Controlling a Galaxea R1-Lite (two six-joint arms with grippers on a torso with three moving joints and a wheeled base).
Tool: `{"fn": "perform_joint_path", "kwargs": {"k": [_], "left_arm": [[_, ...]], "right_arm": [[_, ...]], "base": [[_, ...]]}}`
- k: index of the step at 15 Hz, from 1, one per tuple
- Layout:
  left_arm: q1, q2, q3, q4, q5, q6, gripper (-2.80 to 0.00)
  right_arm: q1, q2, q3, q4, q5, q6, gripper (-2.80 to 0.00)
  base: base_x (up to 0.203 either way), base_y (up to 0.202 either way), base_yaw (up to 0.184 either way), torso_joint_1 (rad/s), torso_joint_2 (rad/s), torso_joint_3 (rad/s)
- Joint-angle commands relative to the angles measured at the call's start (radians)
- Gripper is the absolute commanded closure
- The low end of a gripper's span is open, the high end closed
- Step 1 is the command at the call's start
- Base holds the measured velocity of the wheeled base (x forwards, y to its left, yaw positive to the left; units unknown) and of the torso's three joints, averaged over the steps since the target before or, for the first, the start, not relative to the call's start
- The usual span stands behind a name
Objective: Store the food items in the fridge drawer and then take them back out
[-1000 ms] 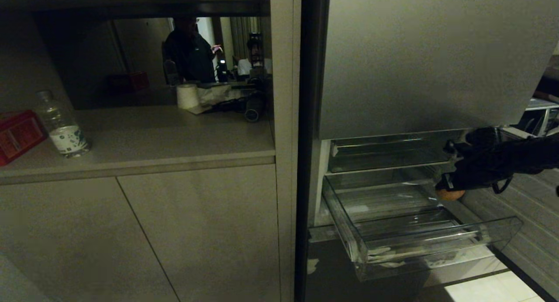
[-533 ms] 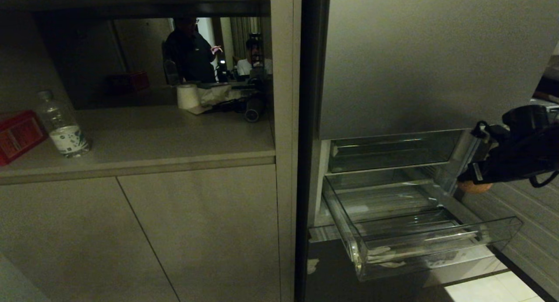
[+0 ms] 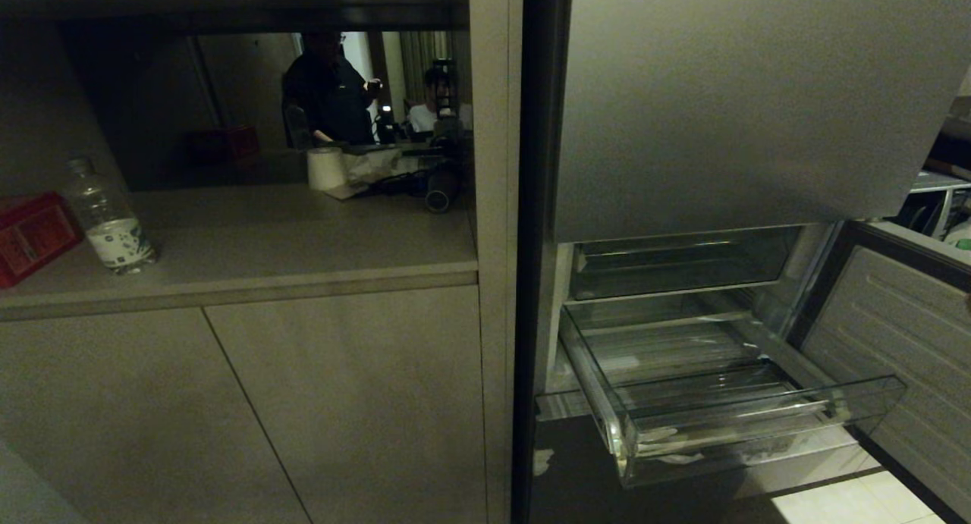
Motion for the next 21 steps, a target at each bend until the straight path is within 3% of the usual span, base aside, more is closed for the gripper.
{"fn": "perform_joint_path", "kwargs": {"k": [1,5,9,11,16,21], "left_arm": [[0.0,0.001,0.0,0.0,0.0,0.0,0.0],[0.0,0.001,0.0,-0.001,0.0,0.0,0.0],[0.0,0.001,0.0,0.0,0.0,0.0,0.0],[0.0,0.001,0.0,-0.001,0.0,0.0,0.0],[0.0,0.001,0.0,0.0,0.0,0.0,0.0],[0.0,0.001,0.0,0.0,0.0,0.0,0.0]], "right_arm": [[-0.204,-0.245,0.069,-0.019,0.001,0.012,0.0],[-0.583,-0.309,0.106,-0.033,0.039,0.071,0.0],[-1.014,-0.251,0.11,-0.039,0.18,0.096,0.0],[-1.174,-0.146,0.11,-0.064,0.249,0.097,0.0],[-1.39,0.194,0.09,-0.305,0.285,0.091,0.0],[-1.489,0.622,-0.095,-0.45,0.238,0.091,0.0]], "base": [[0.0,0.0,0.0,0.0,0.0,0.0],[0.0,0.0,0.0,0.0,0.0,0.0],[0.0,0.0,0.0,0.0,0.0,0.0],[0.0,0.0,0.0,0.0,0.0,0.0],[0.0,0.0,0.0,0.0,0.0,0.0],[0.0,0.0,0.0,0.0,0.0,0.0]]}}
